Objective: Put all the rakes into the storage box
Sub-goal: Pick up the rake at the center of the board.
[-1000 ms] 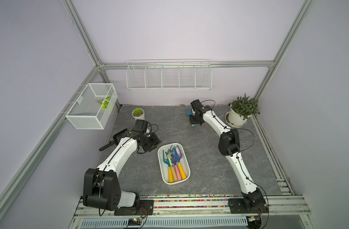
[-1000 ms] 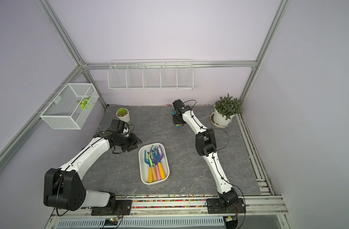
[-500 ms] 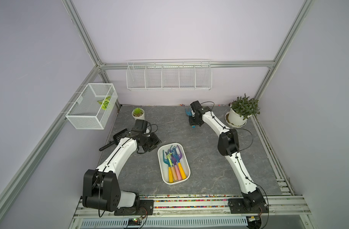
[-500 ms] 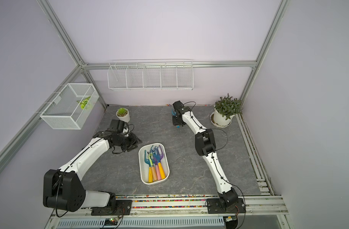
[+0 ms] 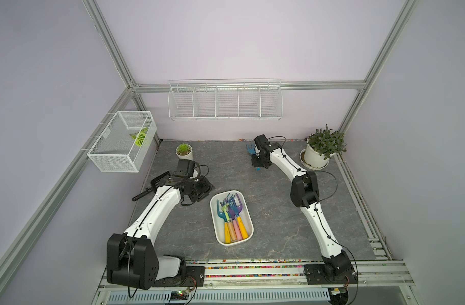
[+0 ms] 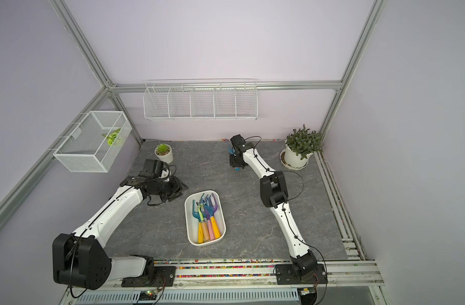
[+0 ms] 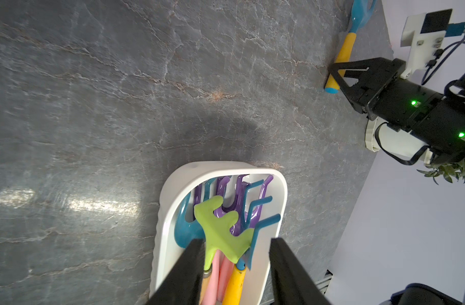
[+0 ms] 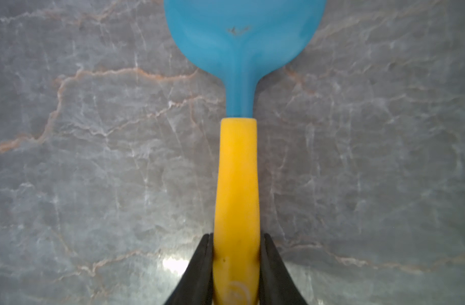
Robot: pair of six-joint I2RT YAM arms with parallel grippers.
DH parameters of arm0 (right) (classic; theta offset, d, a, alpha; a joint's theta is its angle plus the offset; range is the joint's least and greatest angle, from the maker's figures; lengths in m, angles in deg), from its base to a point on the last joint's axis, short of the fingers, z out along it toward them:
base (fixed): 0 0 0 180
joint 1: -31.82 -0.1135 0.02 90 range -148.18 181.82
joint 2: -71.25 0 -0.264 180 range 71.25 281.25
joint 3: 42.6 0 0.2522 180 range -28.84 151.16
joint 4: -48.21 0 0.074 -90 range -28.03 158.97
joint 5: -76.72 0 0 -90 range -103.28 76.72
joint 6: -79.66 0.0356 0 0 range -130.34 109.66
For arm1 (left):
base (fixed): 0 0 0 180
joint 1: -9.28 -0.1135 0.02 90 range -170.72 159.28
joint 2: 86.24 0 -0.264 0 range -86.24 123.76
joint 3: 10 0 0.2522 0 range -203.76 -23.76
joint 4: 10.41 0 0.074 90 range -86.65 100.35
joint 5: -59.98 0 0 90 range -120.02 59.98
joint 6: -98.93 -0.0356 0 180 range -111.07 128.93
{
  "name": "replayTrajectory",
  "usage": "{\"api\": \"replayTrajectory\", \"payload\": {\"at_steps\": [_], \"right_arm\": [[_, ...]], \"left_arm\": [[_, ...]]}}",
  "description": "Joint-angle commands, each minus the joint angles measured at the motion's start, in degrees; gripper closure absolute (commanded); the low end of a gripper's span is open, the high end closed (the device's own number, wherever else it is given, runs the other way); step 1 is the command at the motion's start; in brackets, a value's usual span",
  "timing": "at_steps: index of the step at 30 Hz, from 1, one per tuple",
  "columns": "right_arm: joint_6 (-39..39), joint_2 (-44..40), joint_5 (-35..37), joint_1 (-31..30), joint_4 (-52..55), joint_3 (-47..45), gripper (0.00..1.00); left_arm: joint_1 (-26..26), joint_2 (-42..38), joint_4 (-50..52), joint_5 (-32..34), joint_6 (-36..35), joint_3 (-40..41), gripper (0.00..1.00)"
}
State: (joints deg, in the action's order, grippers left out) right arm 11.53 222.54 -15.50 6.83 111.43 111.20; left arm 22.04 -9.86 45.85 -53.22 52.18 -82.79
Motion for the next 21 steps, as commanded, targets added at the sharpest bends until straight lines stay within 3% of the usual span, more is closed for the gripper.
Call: {"api": "replayTrajectory", "payload": {"at_steps": [1, 15, 21], "right_arm": [[1.52, -9.52, -3.92, -0.10, -4.02, -8.37, 1.00], [6.96, -38.03, -15.61, -2.99, -11.06, -39.66, 1.00], [10.12, -46.91, -19.18, -6.49, -12.51, -46.65, 1.00]], "left_arm": [[-0.36, -0.27, -0.94, -1.05, 0.35, -0.98, 0.54], [-0.37, -6.33, -4.99, -4.20, 2.35, 1.72, 0.54], [-0.40, -11.95, -8.52, -7.24, 4.71, 5.46, 0.51]]}}
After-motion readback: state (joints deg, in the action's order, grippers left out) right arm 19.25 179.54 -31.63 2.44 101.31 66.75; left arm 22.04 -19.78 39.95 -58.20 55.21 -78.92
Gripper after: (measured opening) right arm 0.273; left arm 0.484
